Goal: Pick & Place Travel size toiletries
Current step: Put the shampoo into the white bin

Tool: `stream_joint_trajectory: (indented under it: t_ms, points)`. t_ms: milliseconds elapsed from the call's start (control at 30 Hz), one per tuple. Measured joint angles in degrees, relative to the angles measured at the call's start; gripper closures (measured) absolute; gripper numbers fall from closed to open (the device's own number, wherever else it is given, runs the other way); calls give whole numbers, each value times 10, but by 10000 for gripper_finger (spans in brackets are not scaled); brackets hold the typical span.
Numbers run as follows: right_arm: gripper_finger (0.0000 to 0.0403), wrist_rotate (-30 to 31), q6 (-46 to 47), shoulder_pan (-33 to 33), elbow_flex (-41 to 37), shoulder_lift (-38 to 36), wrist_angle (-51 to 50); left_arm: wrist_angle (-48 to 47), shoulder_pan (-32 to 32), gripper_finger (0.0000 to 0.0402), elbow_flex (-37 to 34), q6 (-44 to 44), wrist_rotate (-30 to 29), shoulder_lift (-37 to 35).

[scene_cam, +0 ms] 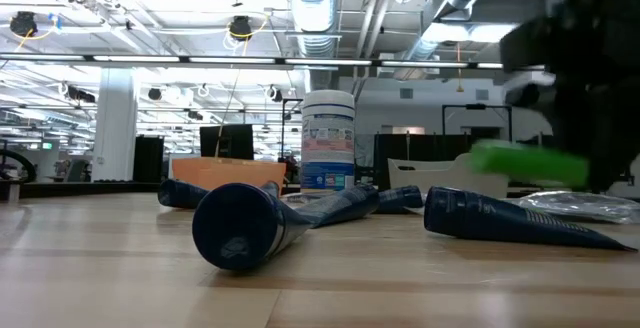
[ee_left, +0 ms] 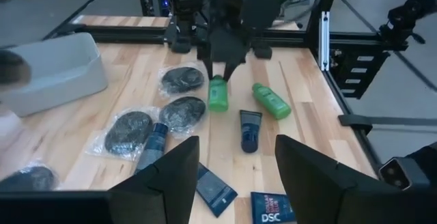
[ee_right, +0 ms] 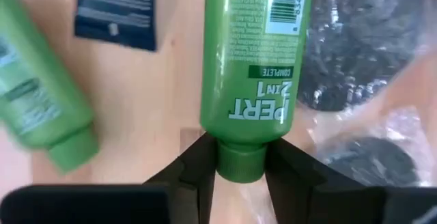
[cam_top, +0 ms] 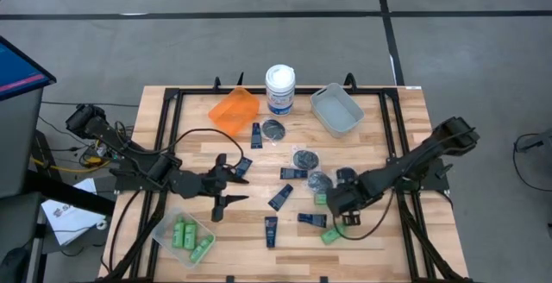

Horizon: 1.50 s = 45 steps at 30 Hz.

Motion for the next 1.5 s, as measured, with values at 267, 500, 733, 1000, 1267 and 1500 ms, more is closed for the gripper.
stream_joint_trajectory:
  t_ms: [267, 500, 733, 1000, 1267, 1500]
  points:
    - [310, 86, -95, -7, 0, -116, 97, 22, 16, 212, 0, 98, -22, 0]
    - [306, 85, -226, -23, 1, -166, 224, 104, 48, 212, 0, 293, -6, 26]
    - [306, 69, -260, -39, 2, -165, 251, 173, 86, 212, 0, 597, 70, 111]
    - [306, 52, -260, -45, 2, -150, 247, 316, 118, 212, 0, 745, 92, 207]
    - [305, 51, -259, -46, 2, -151, 246, 349, 134, 212, 13, 844, 124, 226]
    - [305, 49, -259, -63, 2, -151, 246, 352, 142, 193, 48, 856, 170, 225]
